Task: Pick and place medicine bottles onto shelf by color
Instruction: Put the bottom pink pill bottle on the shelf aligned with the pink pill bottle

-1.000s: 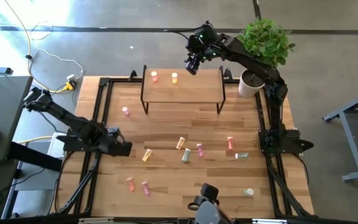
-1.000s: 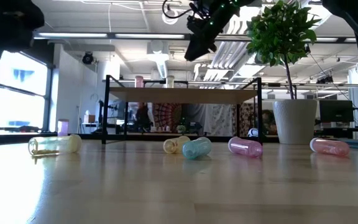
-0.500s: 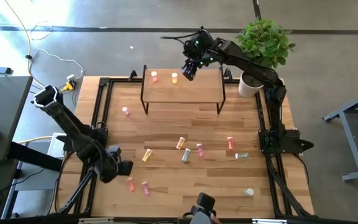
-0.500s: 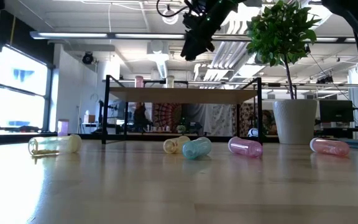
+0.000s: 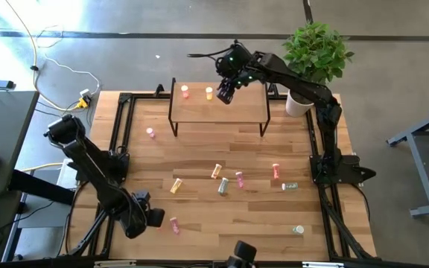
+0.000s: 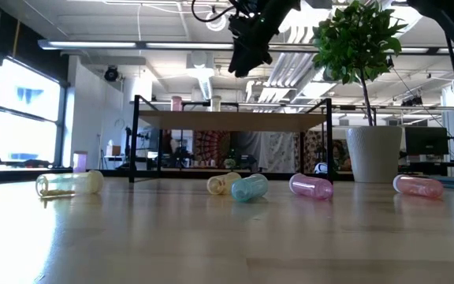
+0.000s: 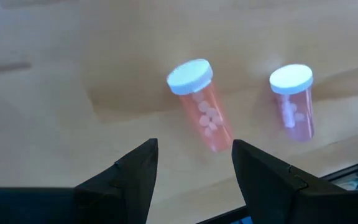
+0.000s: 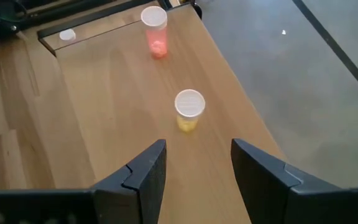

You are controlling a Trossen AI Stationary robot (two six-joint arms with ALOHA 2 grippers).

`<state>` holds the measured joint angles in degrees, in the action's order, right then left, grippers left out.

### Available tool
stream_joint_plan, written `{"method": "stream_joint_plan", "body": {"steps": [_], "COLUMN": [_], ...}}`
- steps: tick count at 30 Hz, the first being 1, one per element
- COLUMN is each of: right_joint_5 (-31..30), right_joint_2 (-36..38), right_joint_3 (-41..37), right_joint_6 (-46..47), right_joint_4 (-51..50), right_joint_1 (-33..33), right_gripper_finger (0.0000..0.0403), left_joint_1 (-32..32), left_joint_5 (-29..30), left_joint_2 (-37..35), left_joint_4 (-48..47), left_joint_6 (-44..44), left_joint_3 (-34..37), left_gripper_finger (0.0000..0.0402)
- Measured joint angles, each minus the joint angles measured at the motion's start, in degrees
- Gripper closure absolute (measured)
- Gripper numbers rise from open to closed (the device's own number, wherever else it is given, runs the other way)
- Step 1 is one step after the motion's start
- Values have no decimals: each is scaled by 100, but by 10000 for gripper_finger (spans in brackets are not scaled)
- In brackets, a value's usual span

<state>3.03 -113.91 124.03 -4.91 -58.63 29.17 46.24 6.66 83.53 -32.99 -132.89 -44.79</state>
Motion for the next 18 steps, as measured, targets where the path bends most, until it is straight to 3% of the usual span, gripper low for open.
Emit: {"method": "stream_joint_plan", "body": {"steps": [18], "right_joint_5": [-2], "right_joint_2": [0], "right_joint_3": [0], "right_joint_6": [0], "right_joint_4": [-174], "right_joint_1": [-9], "right_gripper_finger": [231], "left_joint_1": [-348], "left_joint_5": [-238], "left_joint_2": [960], "left_joint_4": [228], "left_joint_6": [-1], "left_joint_3": [-305], "left_gripper_finger": [206]}}
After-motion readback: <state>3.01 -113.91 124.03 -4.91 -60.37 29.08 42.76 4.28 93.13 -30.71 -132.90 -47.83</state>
